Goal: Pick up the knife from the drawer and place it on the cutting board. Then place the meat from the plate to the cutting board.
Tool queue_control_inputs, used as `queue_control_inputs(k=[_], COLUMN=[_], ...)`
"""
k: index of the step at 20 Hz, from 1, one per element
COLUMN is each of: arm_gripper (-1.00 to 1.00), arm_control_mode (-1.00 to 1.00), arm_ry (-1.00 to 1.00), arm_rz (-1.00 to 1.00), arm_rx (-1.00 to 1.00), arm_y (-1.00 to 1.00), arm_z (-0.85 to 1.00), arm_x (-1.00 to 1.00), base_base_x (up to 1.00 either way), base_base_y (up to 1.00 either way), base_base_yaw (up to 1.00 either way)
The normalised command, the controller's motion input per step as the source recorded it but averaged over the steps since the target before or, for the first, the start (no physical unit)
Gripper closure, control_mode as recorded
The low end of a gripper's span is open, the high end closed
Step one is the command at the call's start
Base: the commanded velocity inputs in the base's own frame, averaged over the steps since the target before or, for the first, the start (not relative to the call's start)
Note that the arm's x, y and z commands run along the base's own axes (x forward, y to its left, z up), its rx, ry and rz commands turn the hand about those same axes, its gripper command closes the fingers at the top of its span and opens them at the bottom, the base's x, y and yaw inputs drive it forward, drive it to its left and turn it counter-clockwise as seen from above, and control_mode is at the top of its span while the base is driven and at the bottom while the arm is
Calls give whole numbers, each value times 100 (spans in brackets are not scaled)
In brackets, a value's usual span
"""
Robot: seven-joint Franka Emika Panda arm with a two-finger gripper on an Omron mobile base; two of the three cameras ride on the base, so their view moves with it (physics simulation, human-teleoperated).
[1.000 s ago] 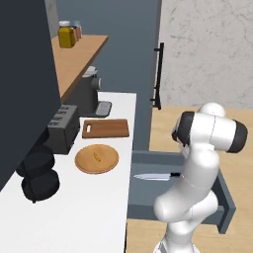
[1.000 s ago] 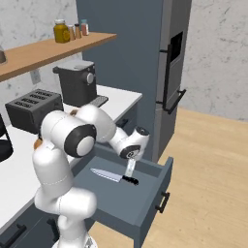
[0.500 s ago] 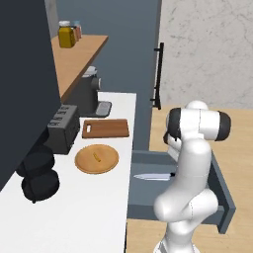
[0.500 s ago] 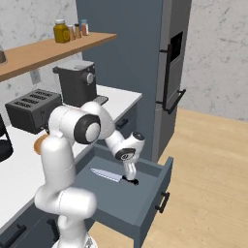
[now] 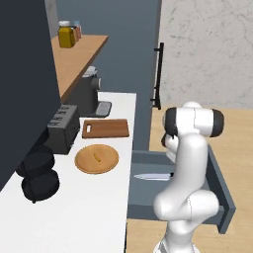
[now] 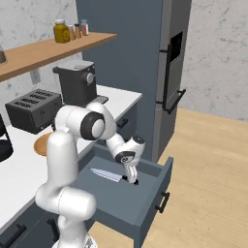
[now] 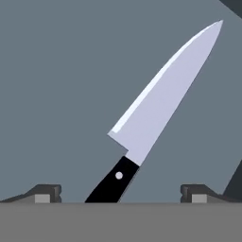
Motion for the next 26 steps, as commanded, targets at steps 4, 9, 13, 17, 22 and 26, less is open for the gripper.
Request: queue_control_inputs(k=[4, 9, 13, 17, 22, 26], arm_gripper=[-100, -100, -100, -100, -100, -100], arm_control_mode=[-100, -100, -100, -100, -100, -100], arm_ry=[0, 1, 3, 3, 0, 0], arm_rz=[0, 0, 0, 0, 0, 0], arm_rx=[-10, -10, -10, -6, -1, 0], arm_y=[0, 0, 0, 0, 9, 2], arm_z=[-26, -28, -31, -16, 8, 13], arm_x=[26, 8, 0, -3, -7, -14], base_base_x=[0, 0, 0, 0, 0, 0], base_base_y=[0, 0, 0, 0, 0, 0], base_base_yaw=[0, 0, 0, 0, 0, 0])
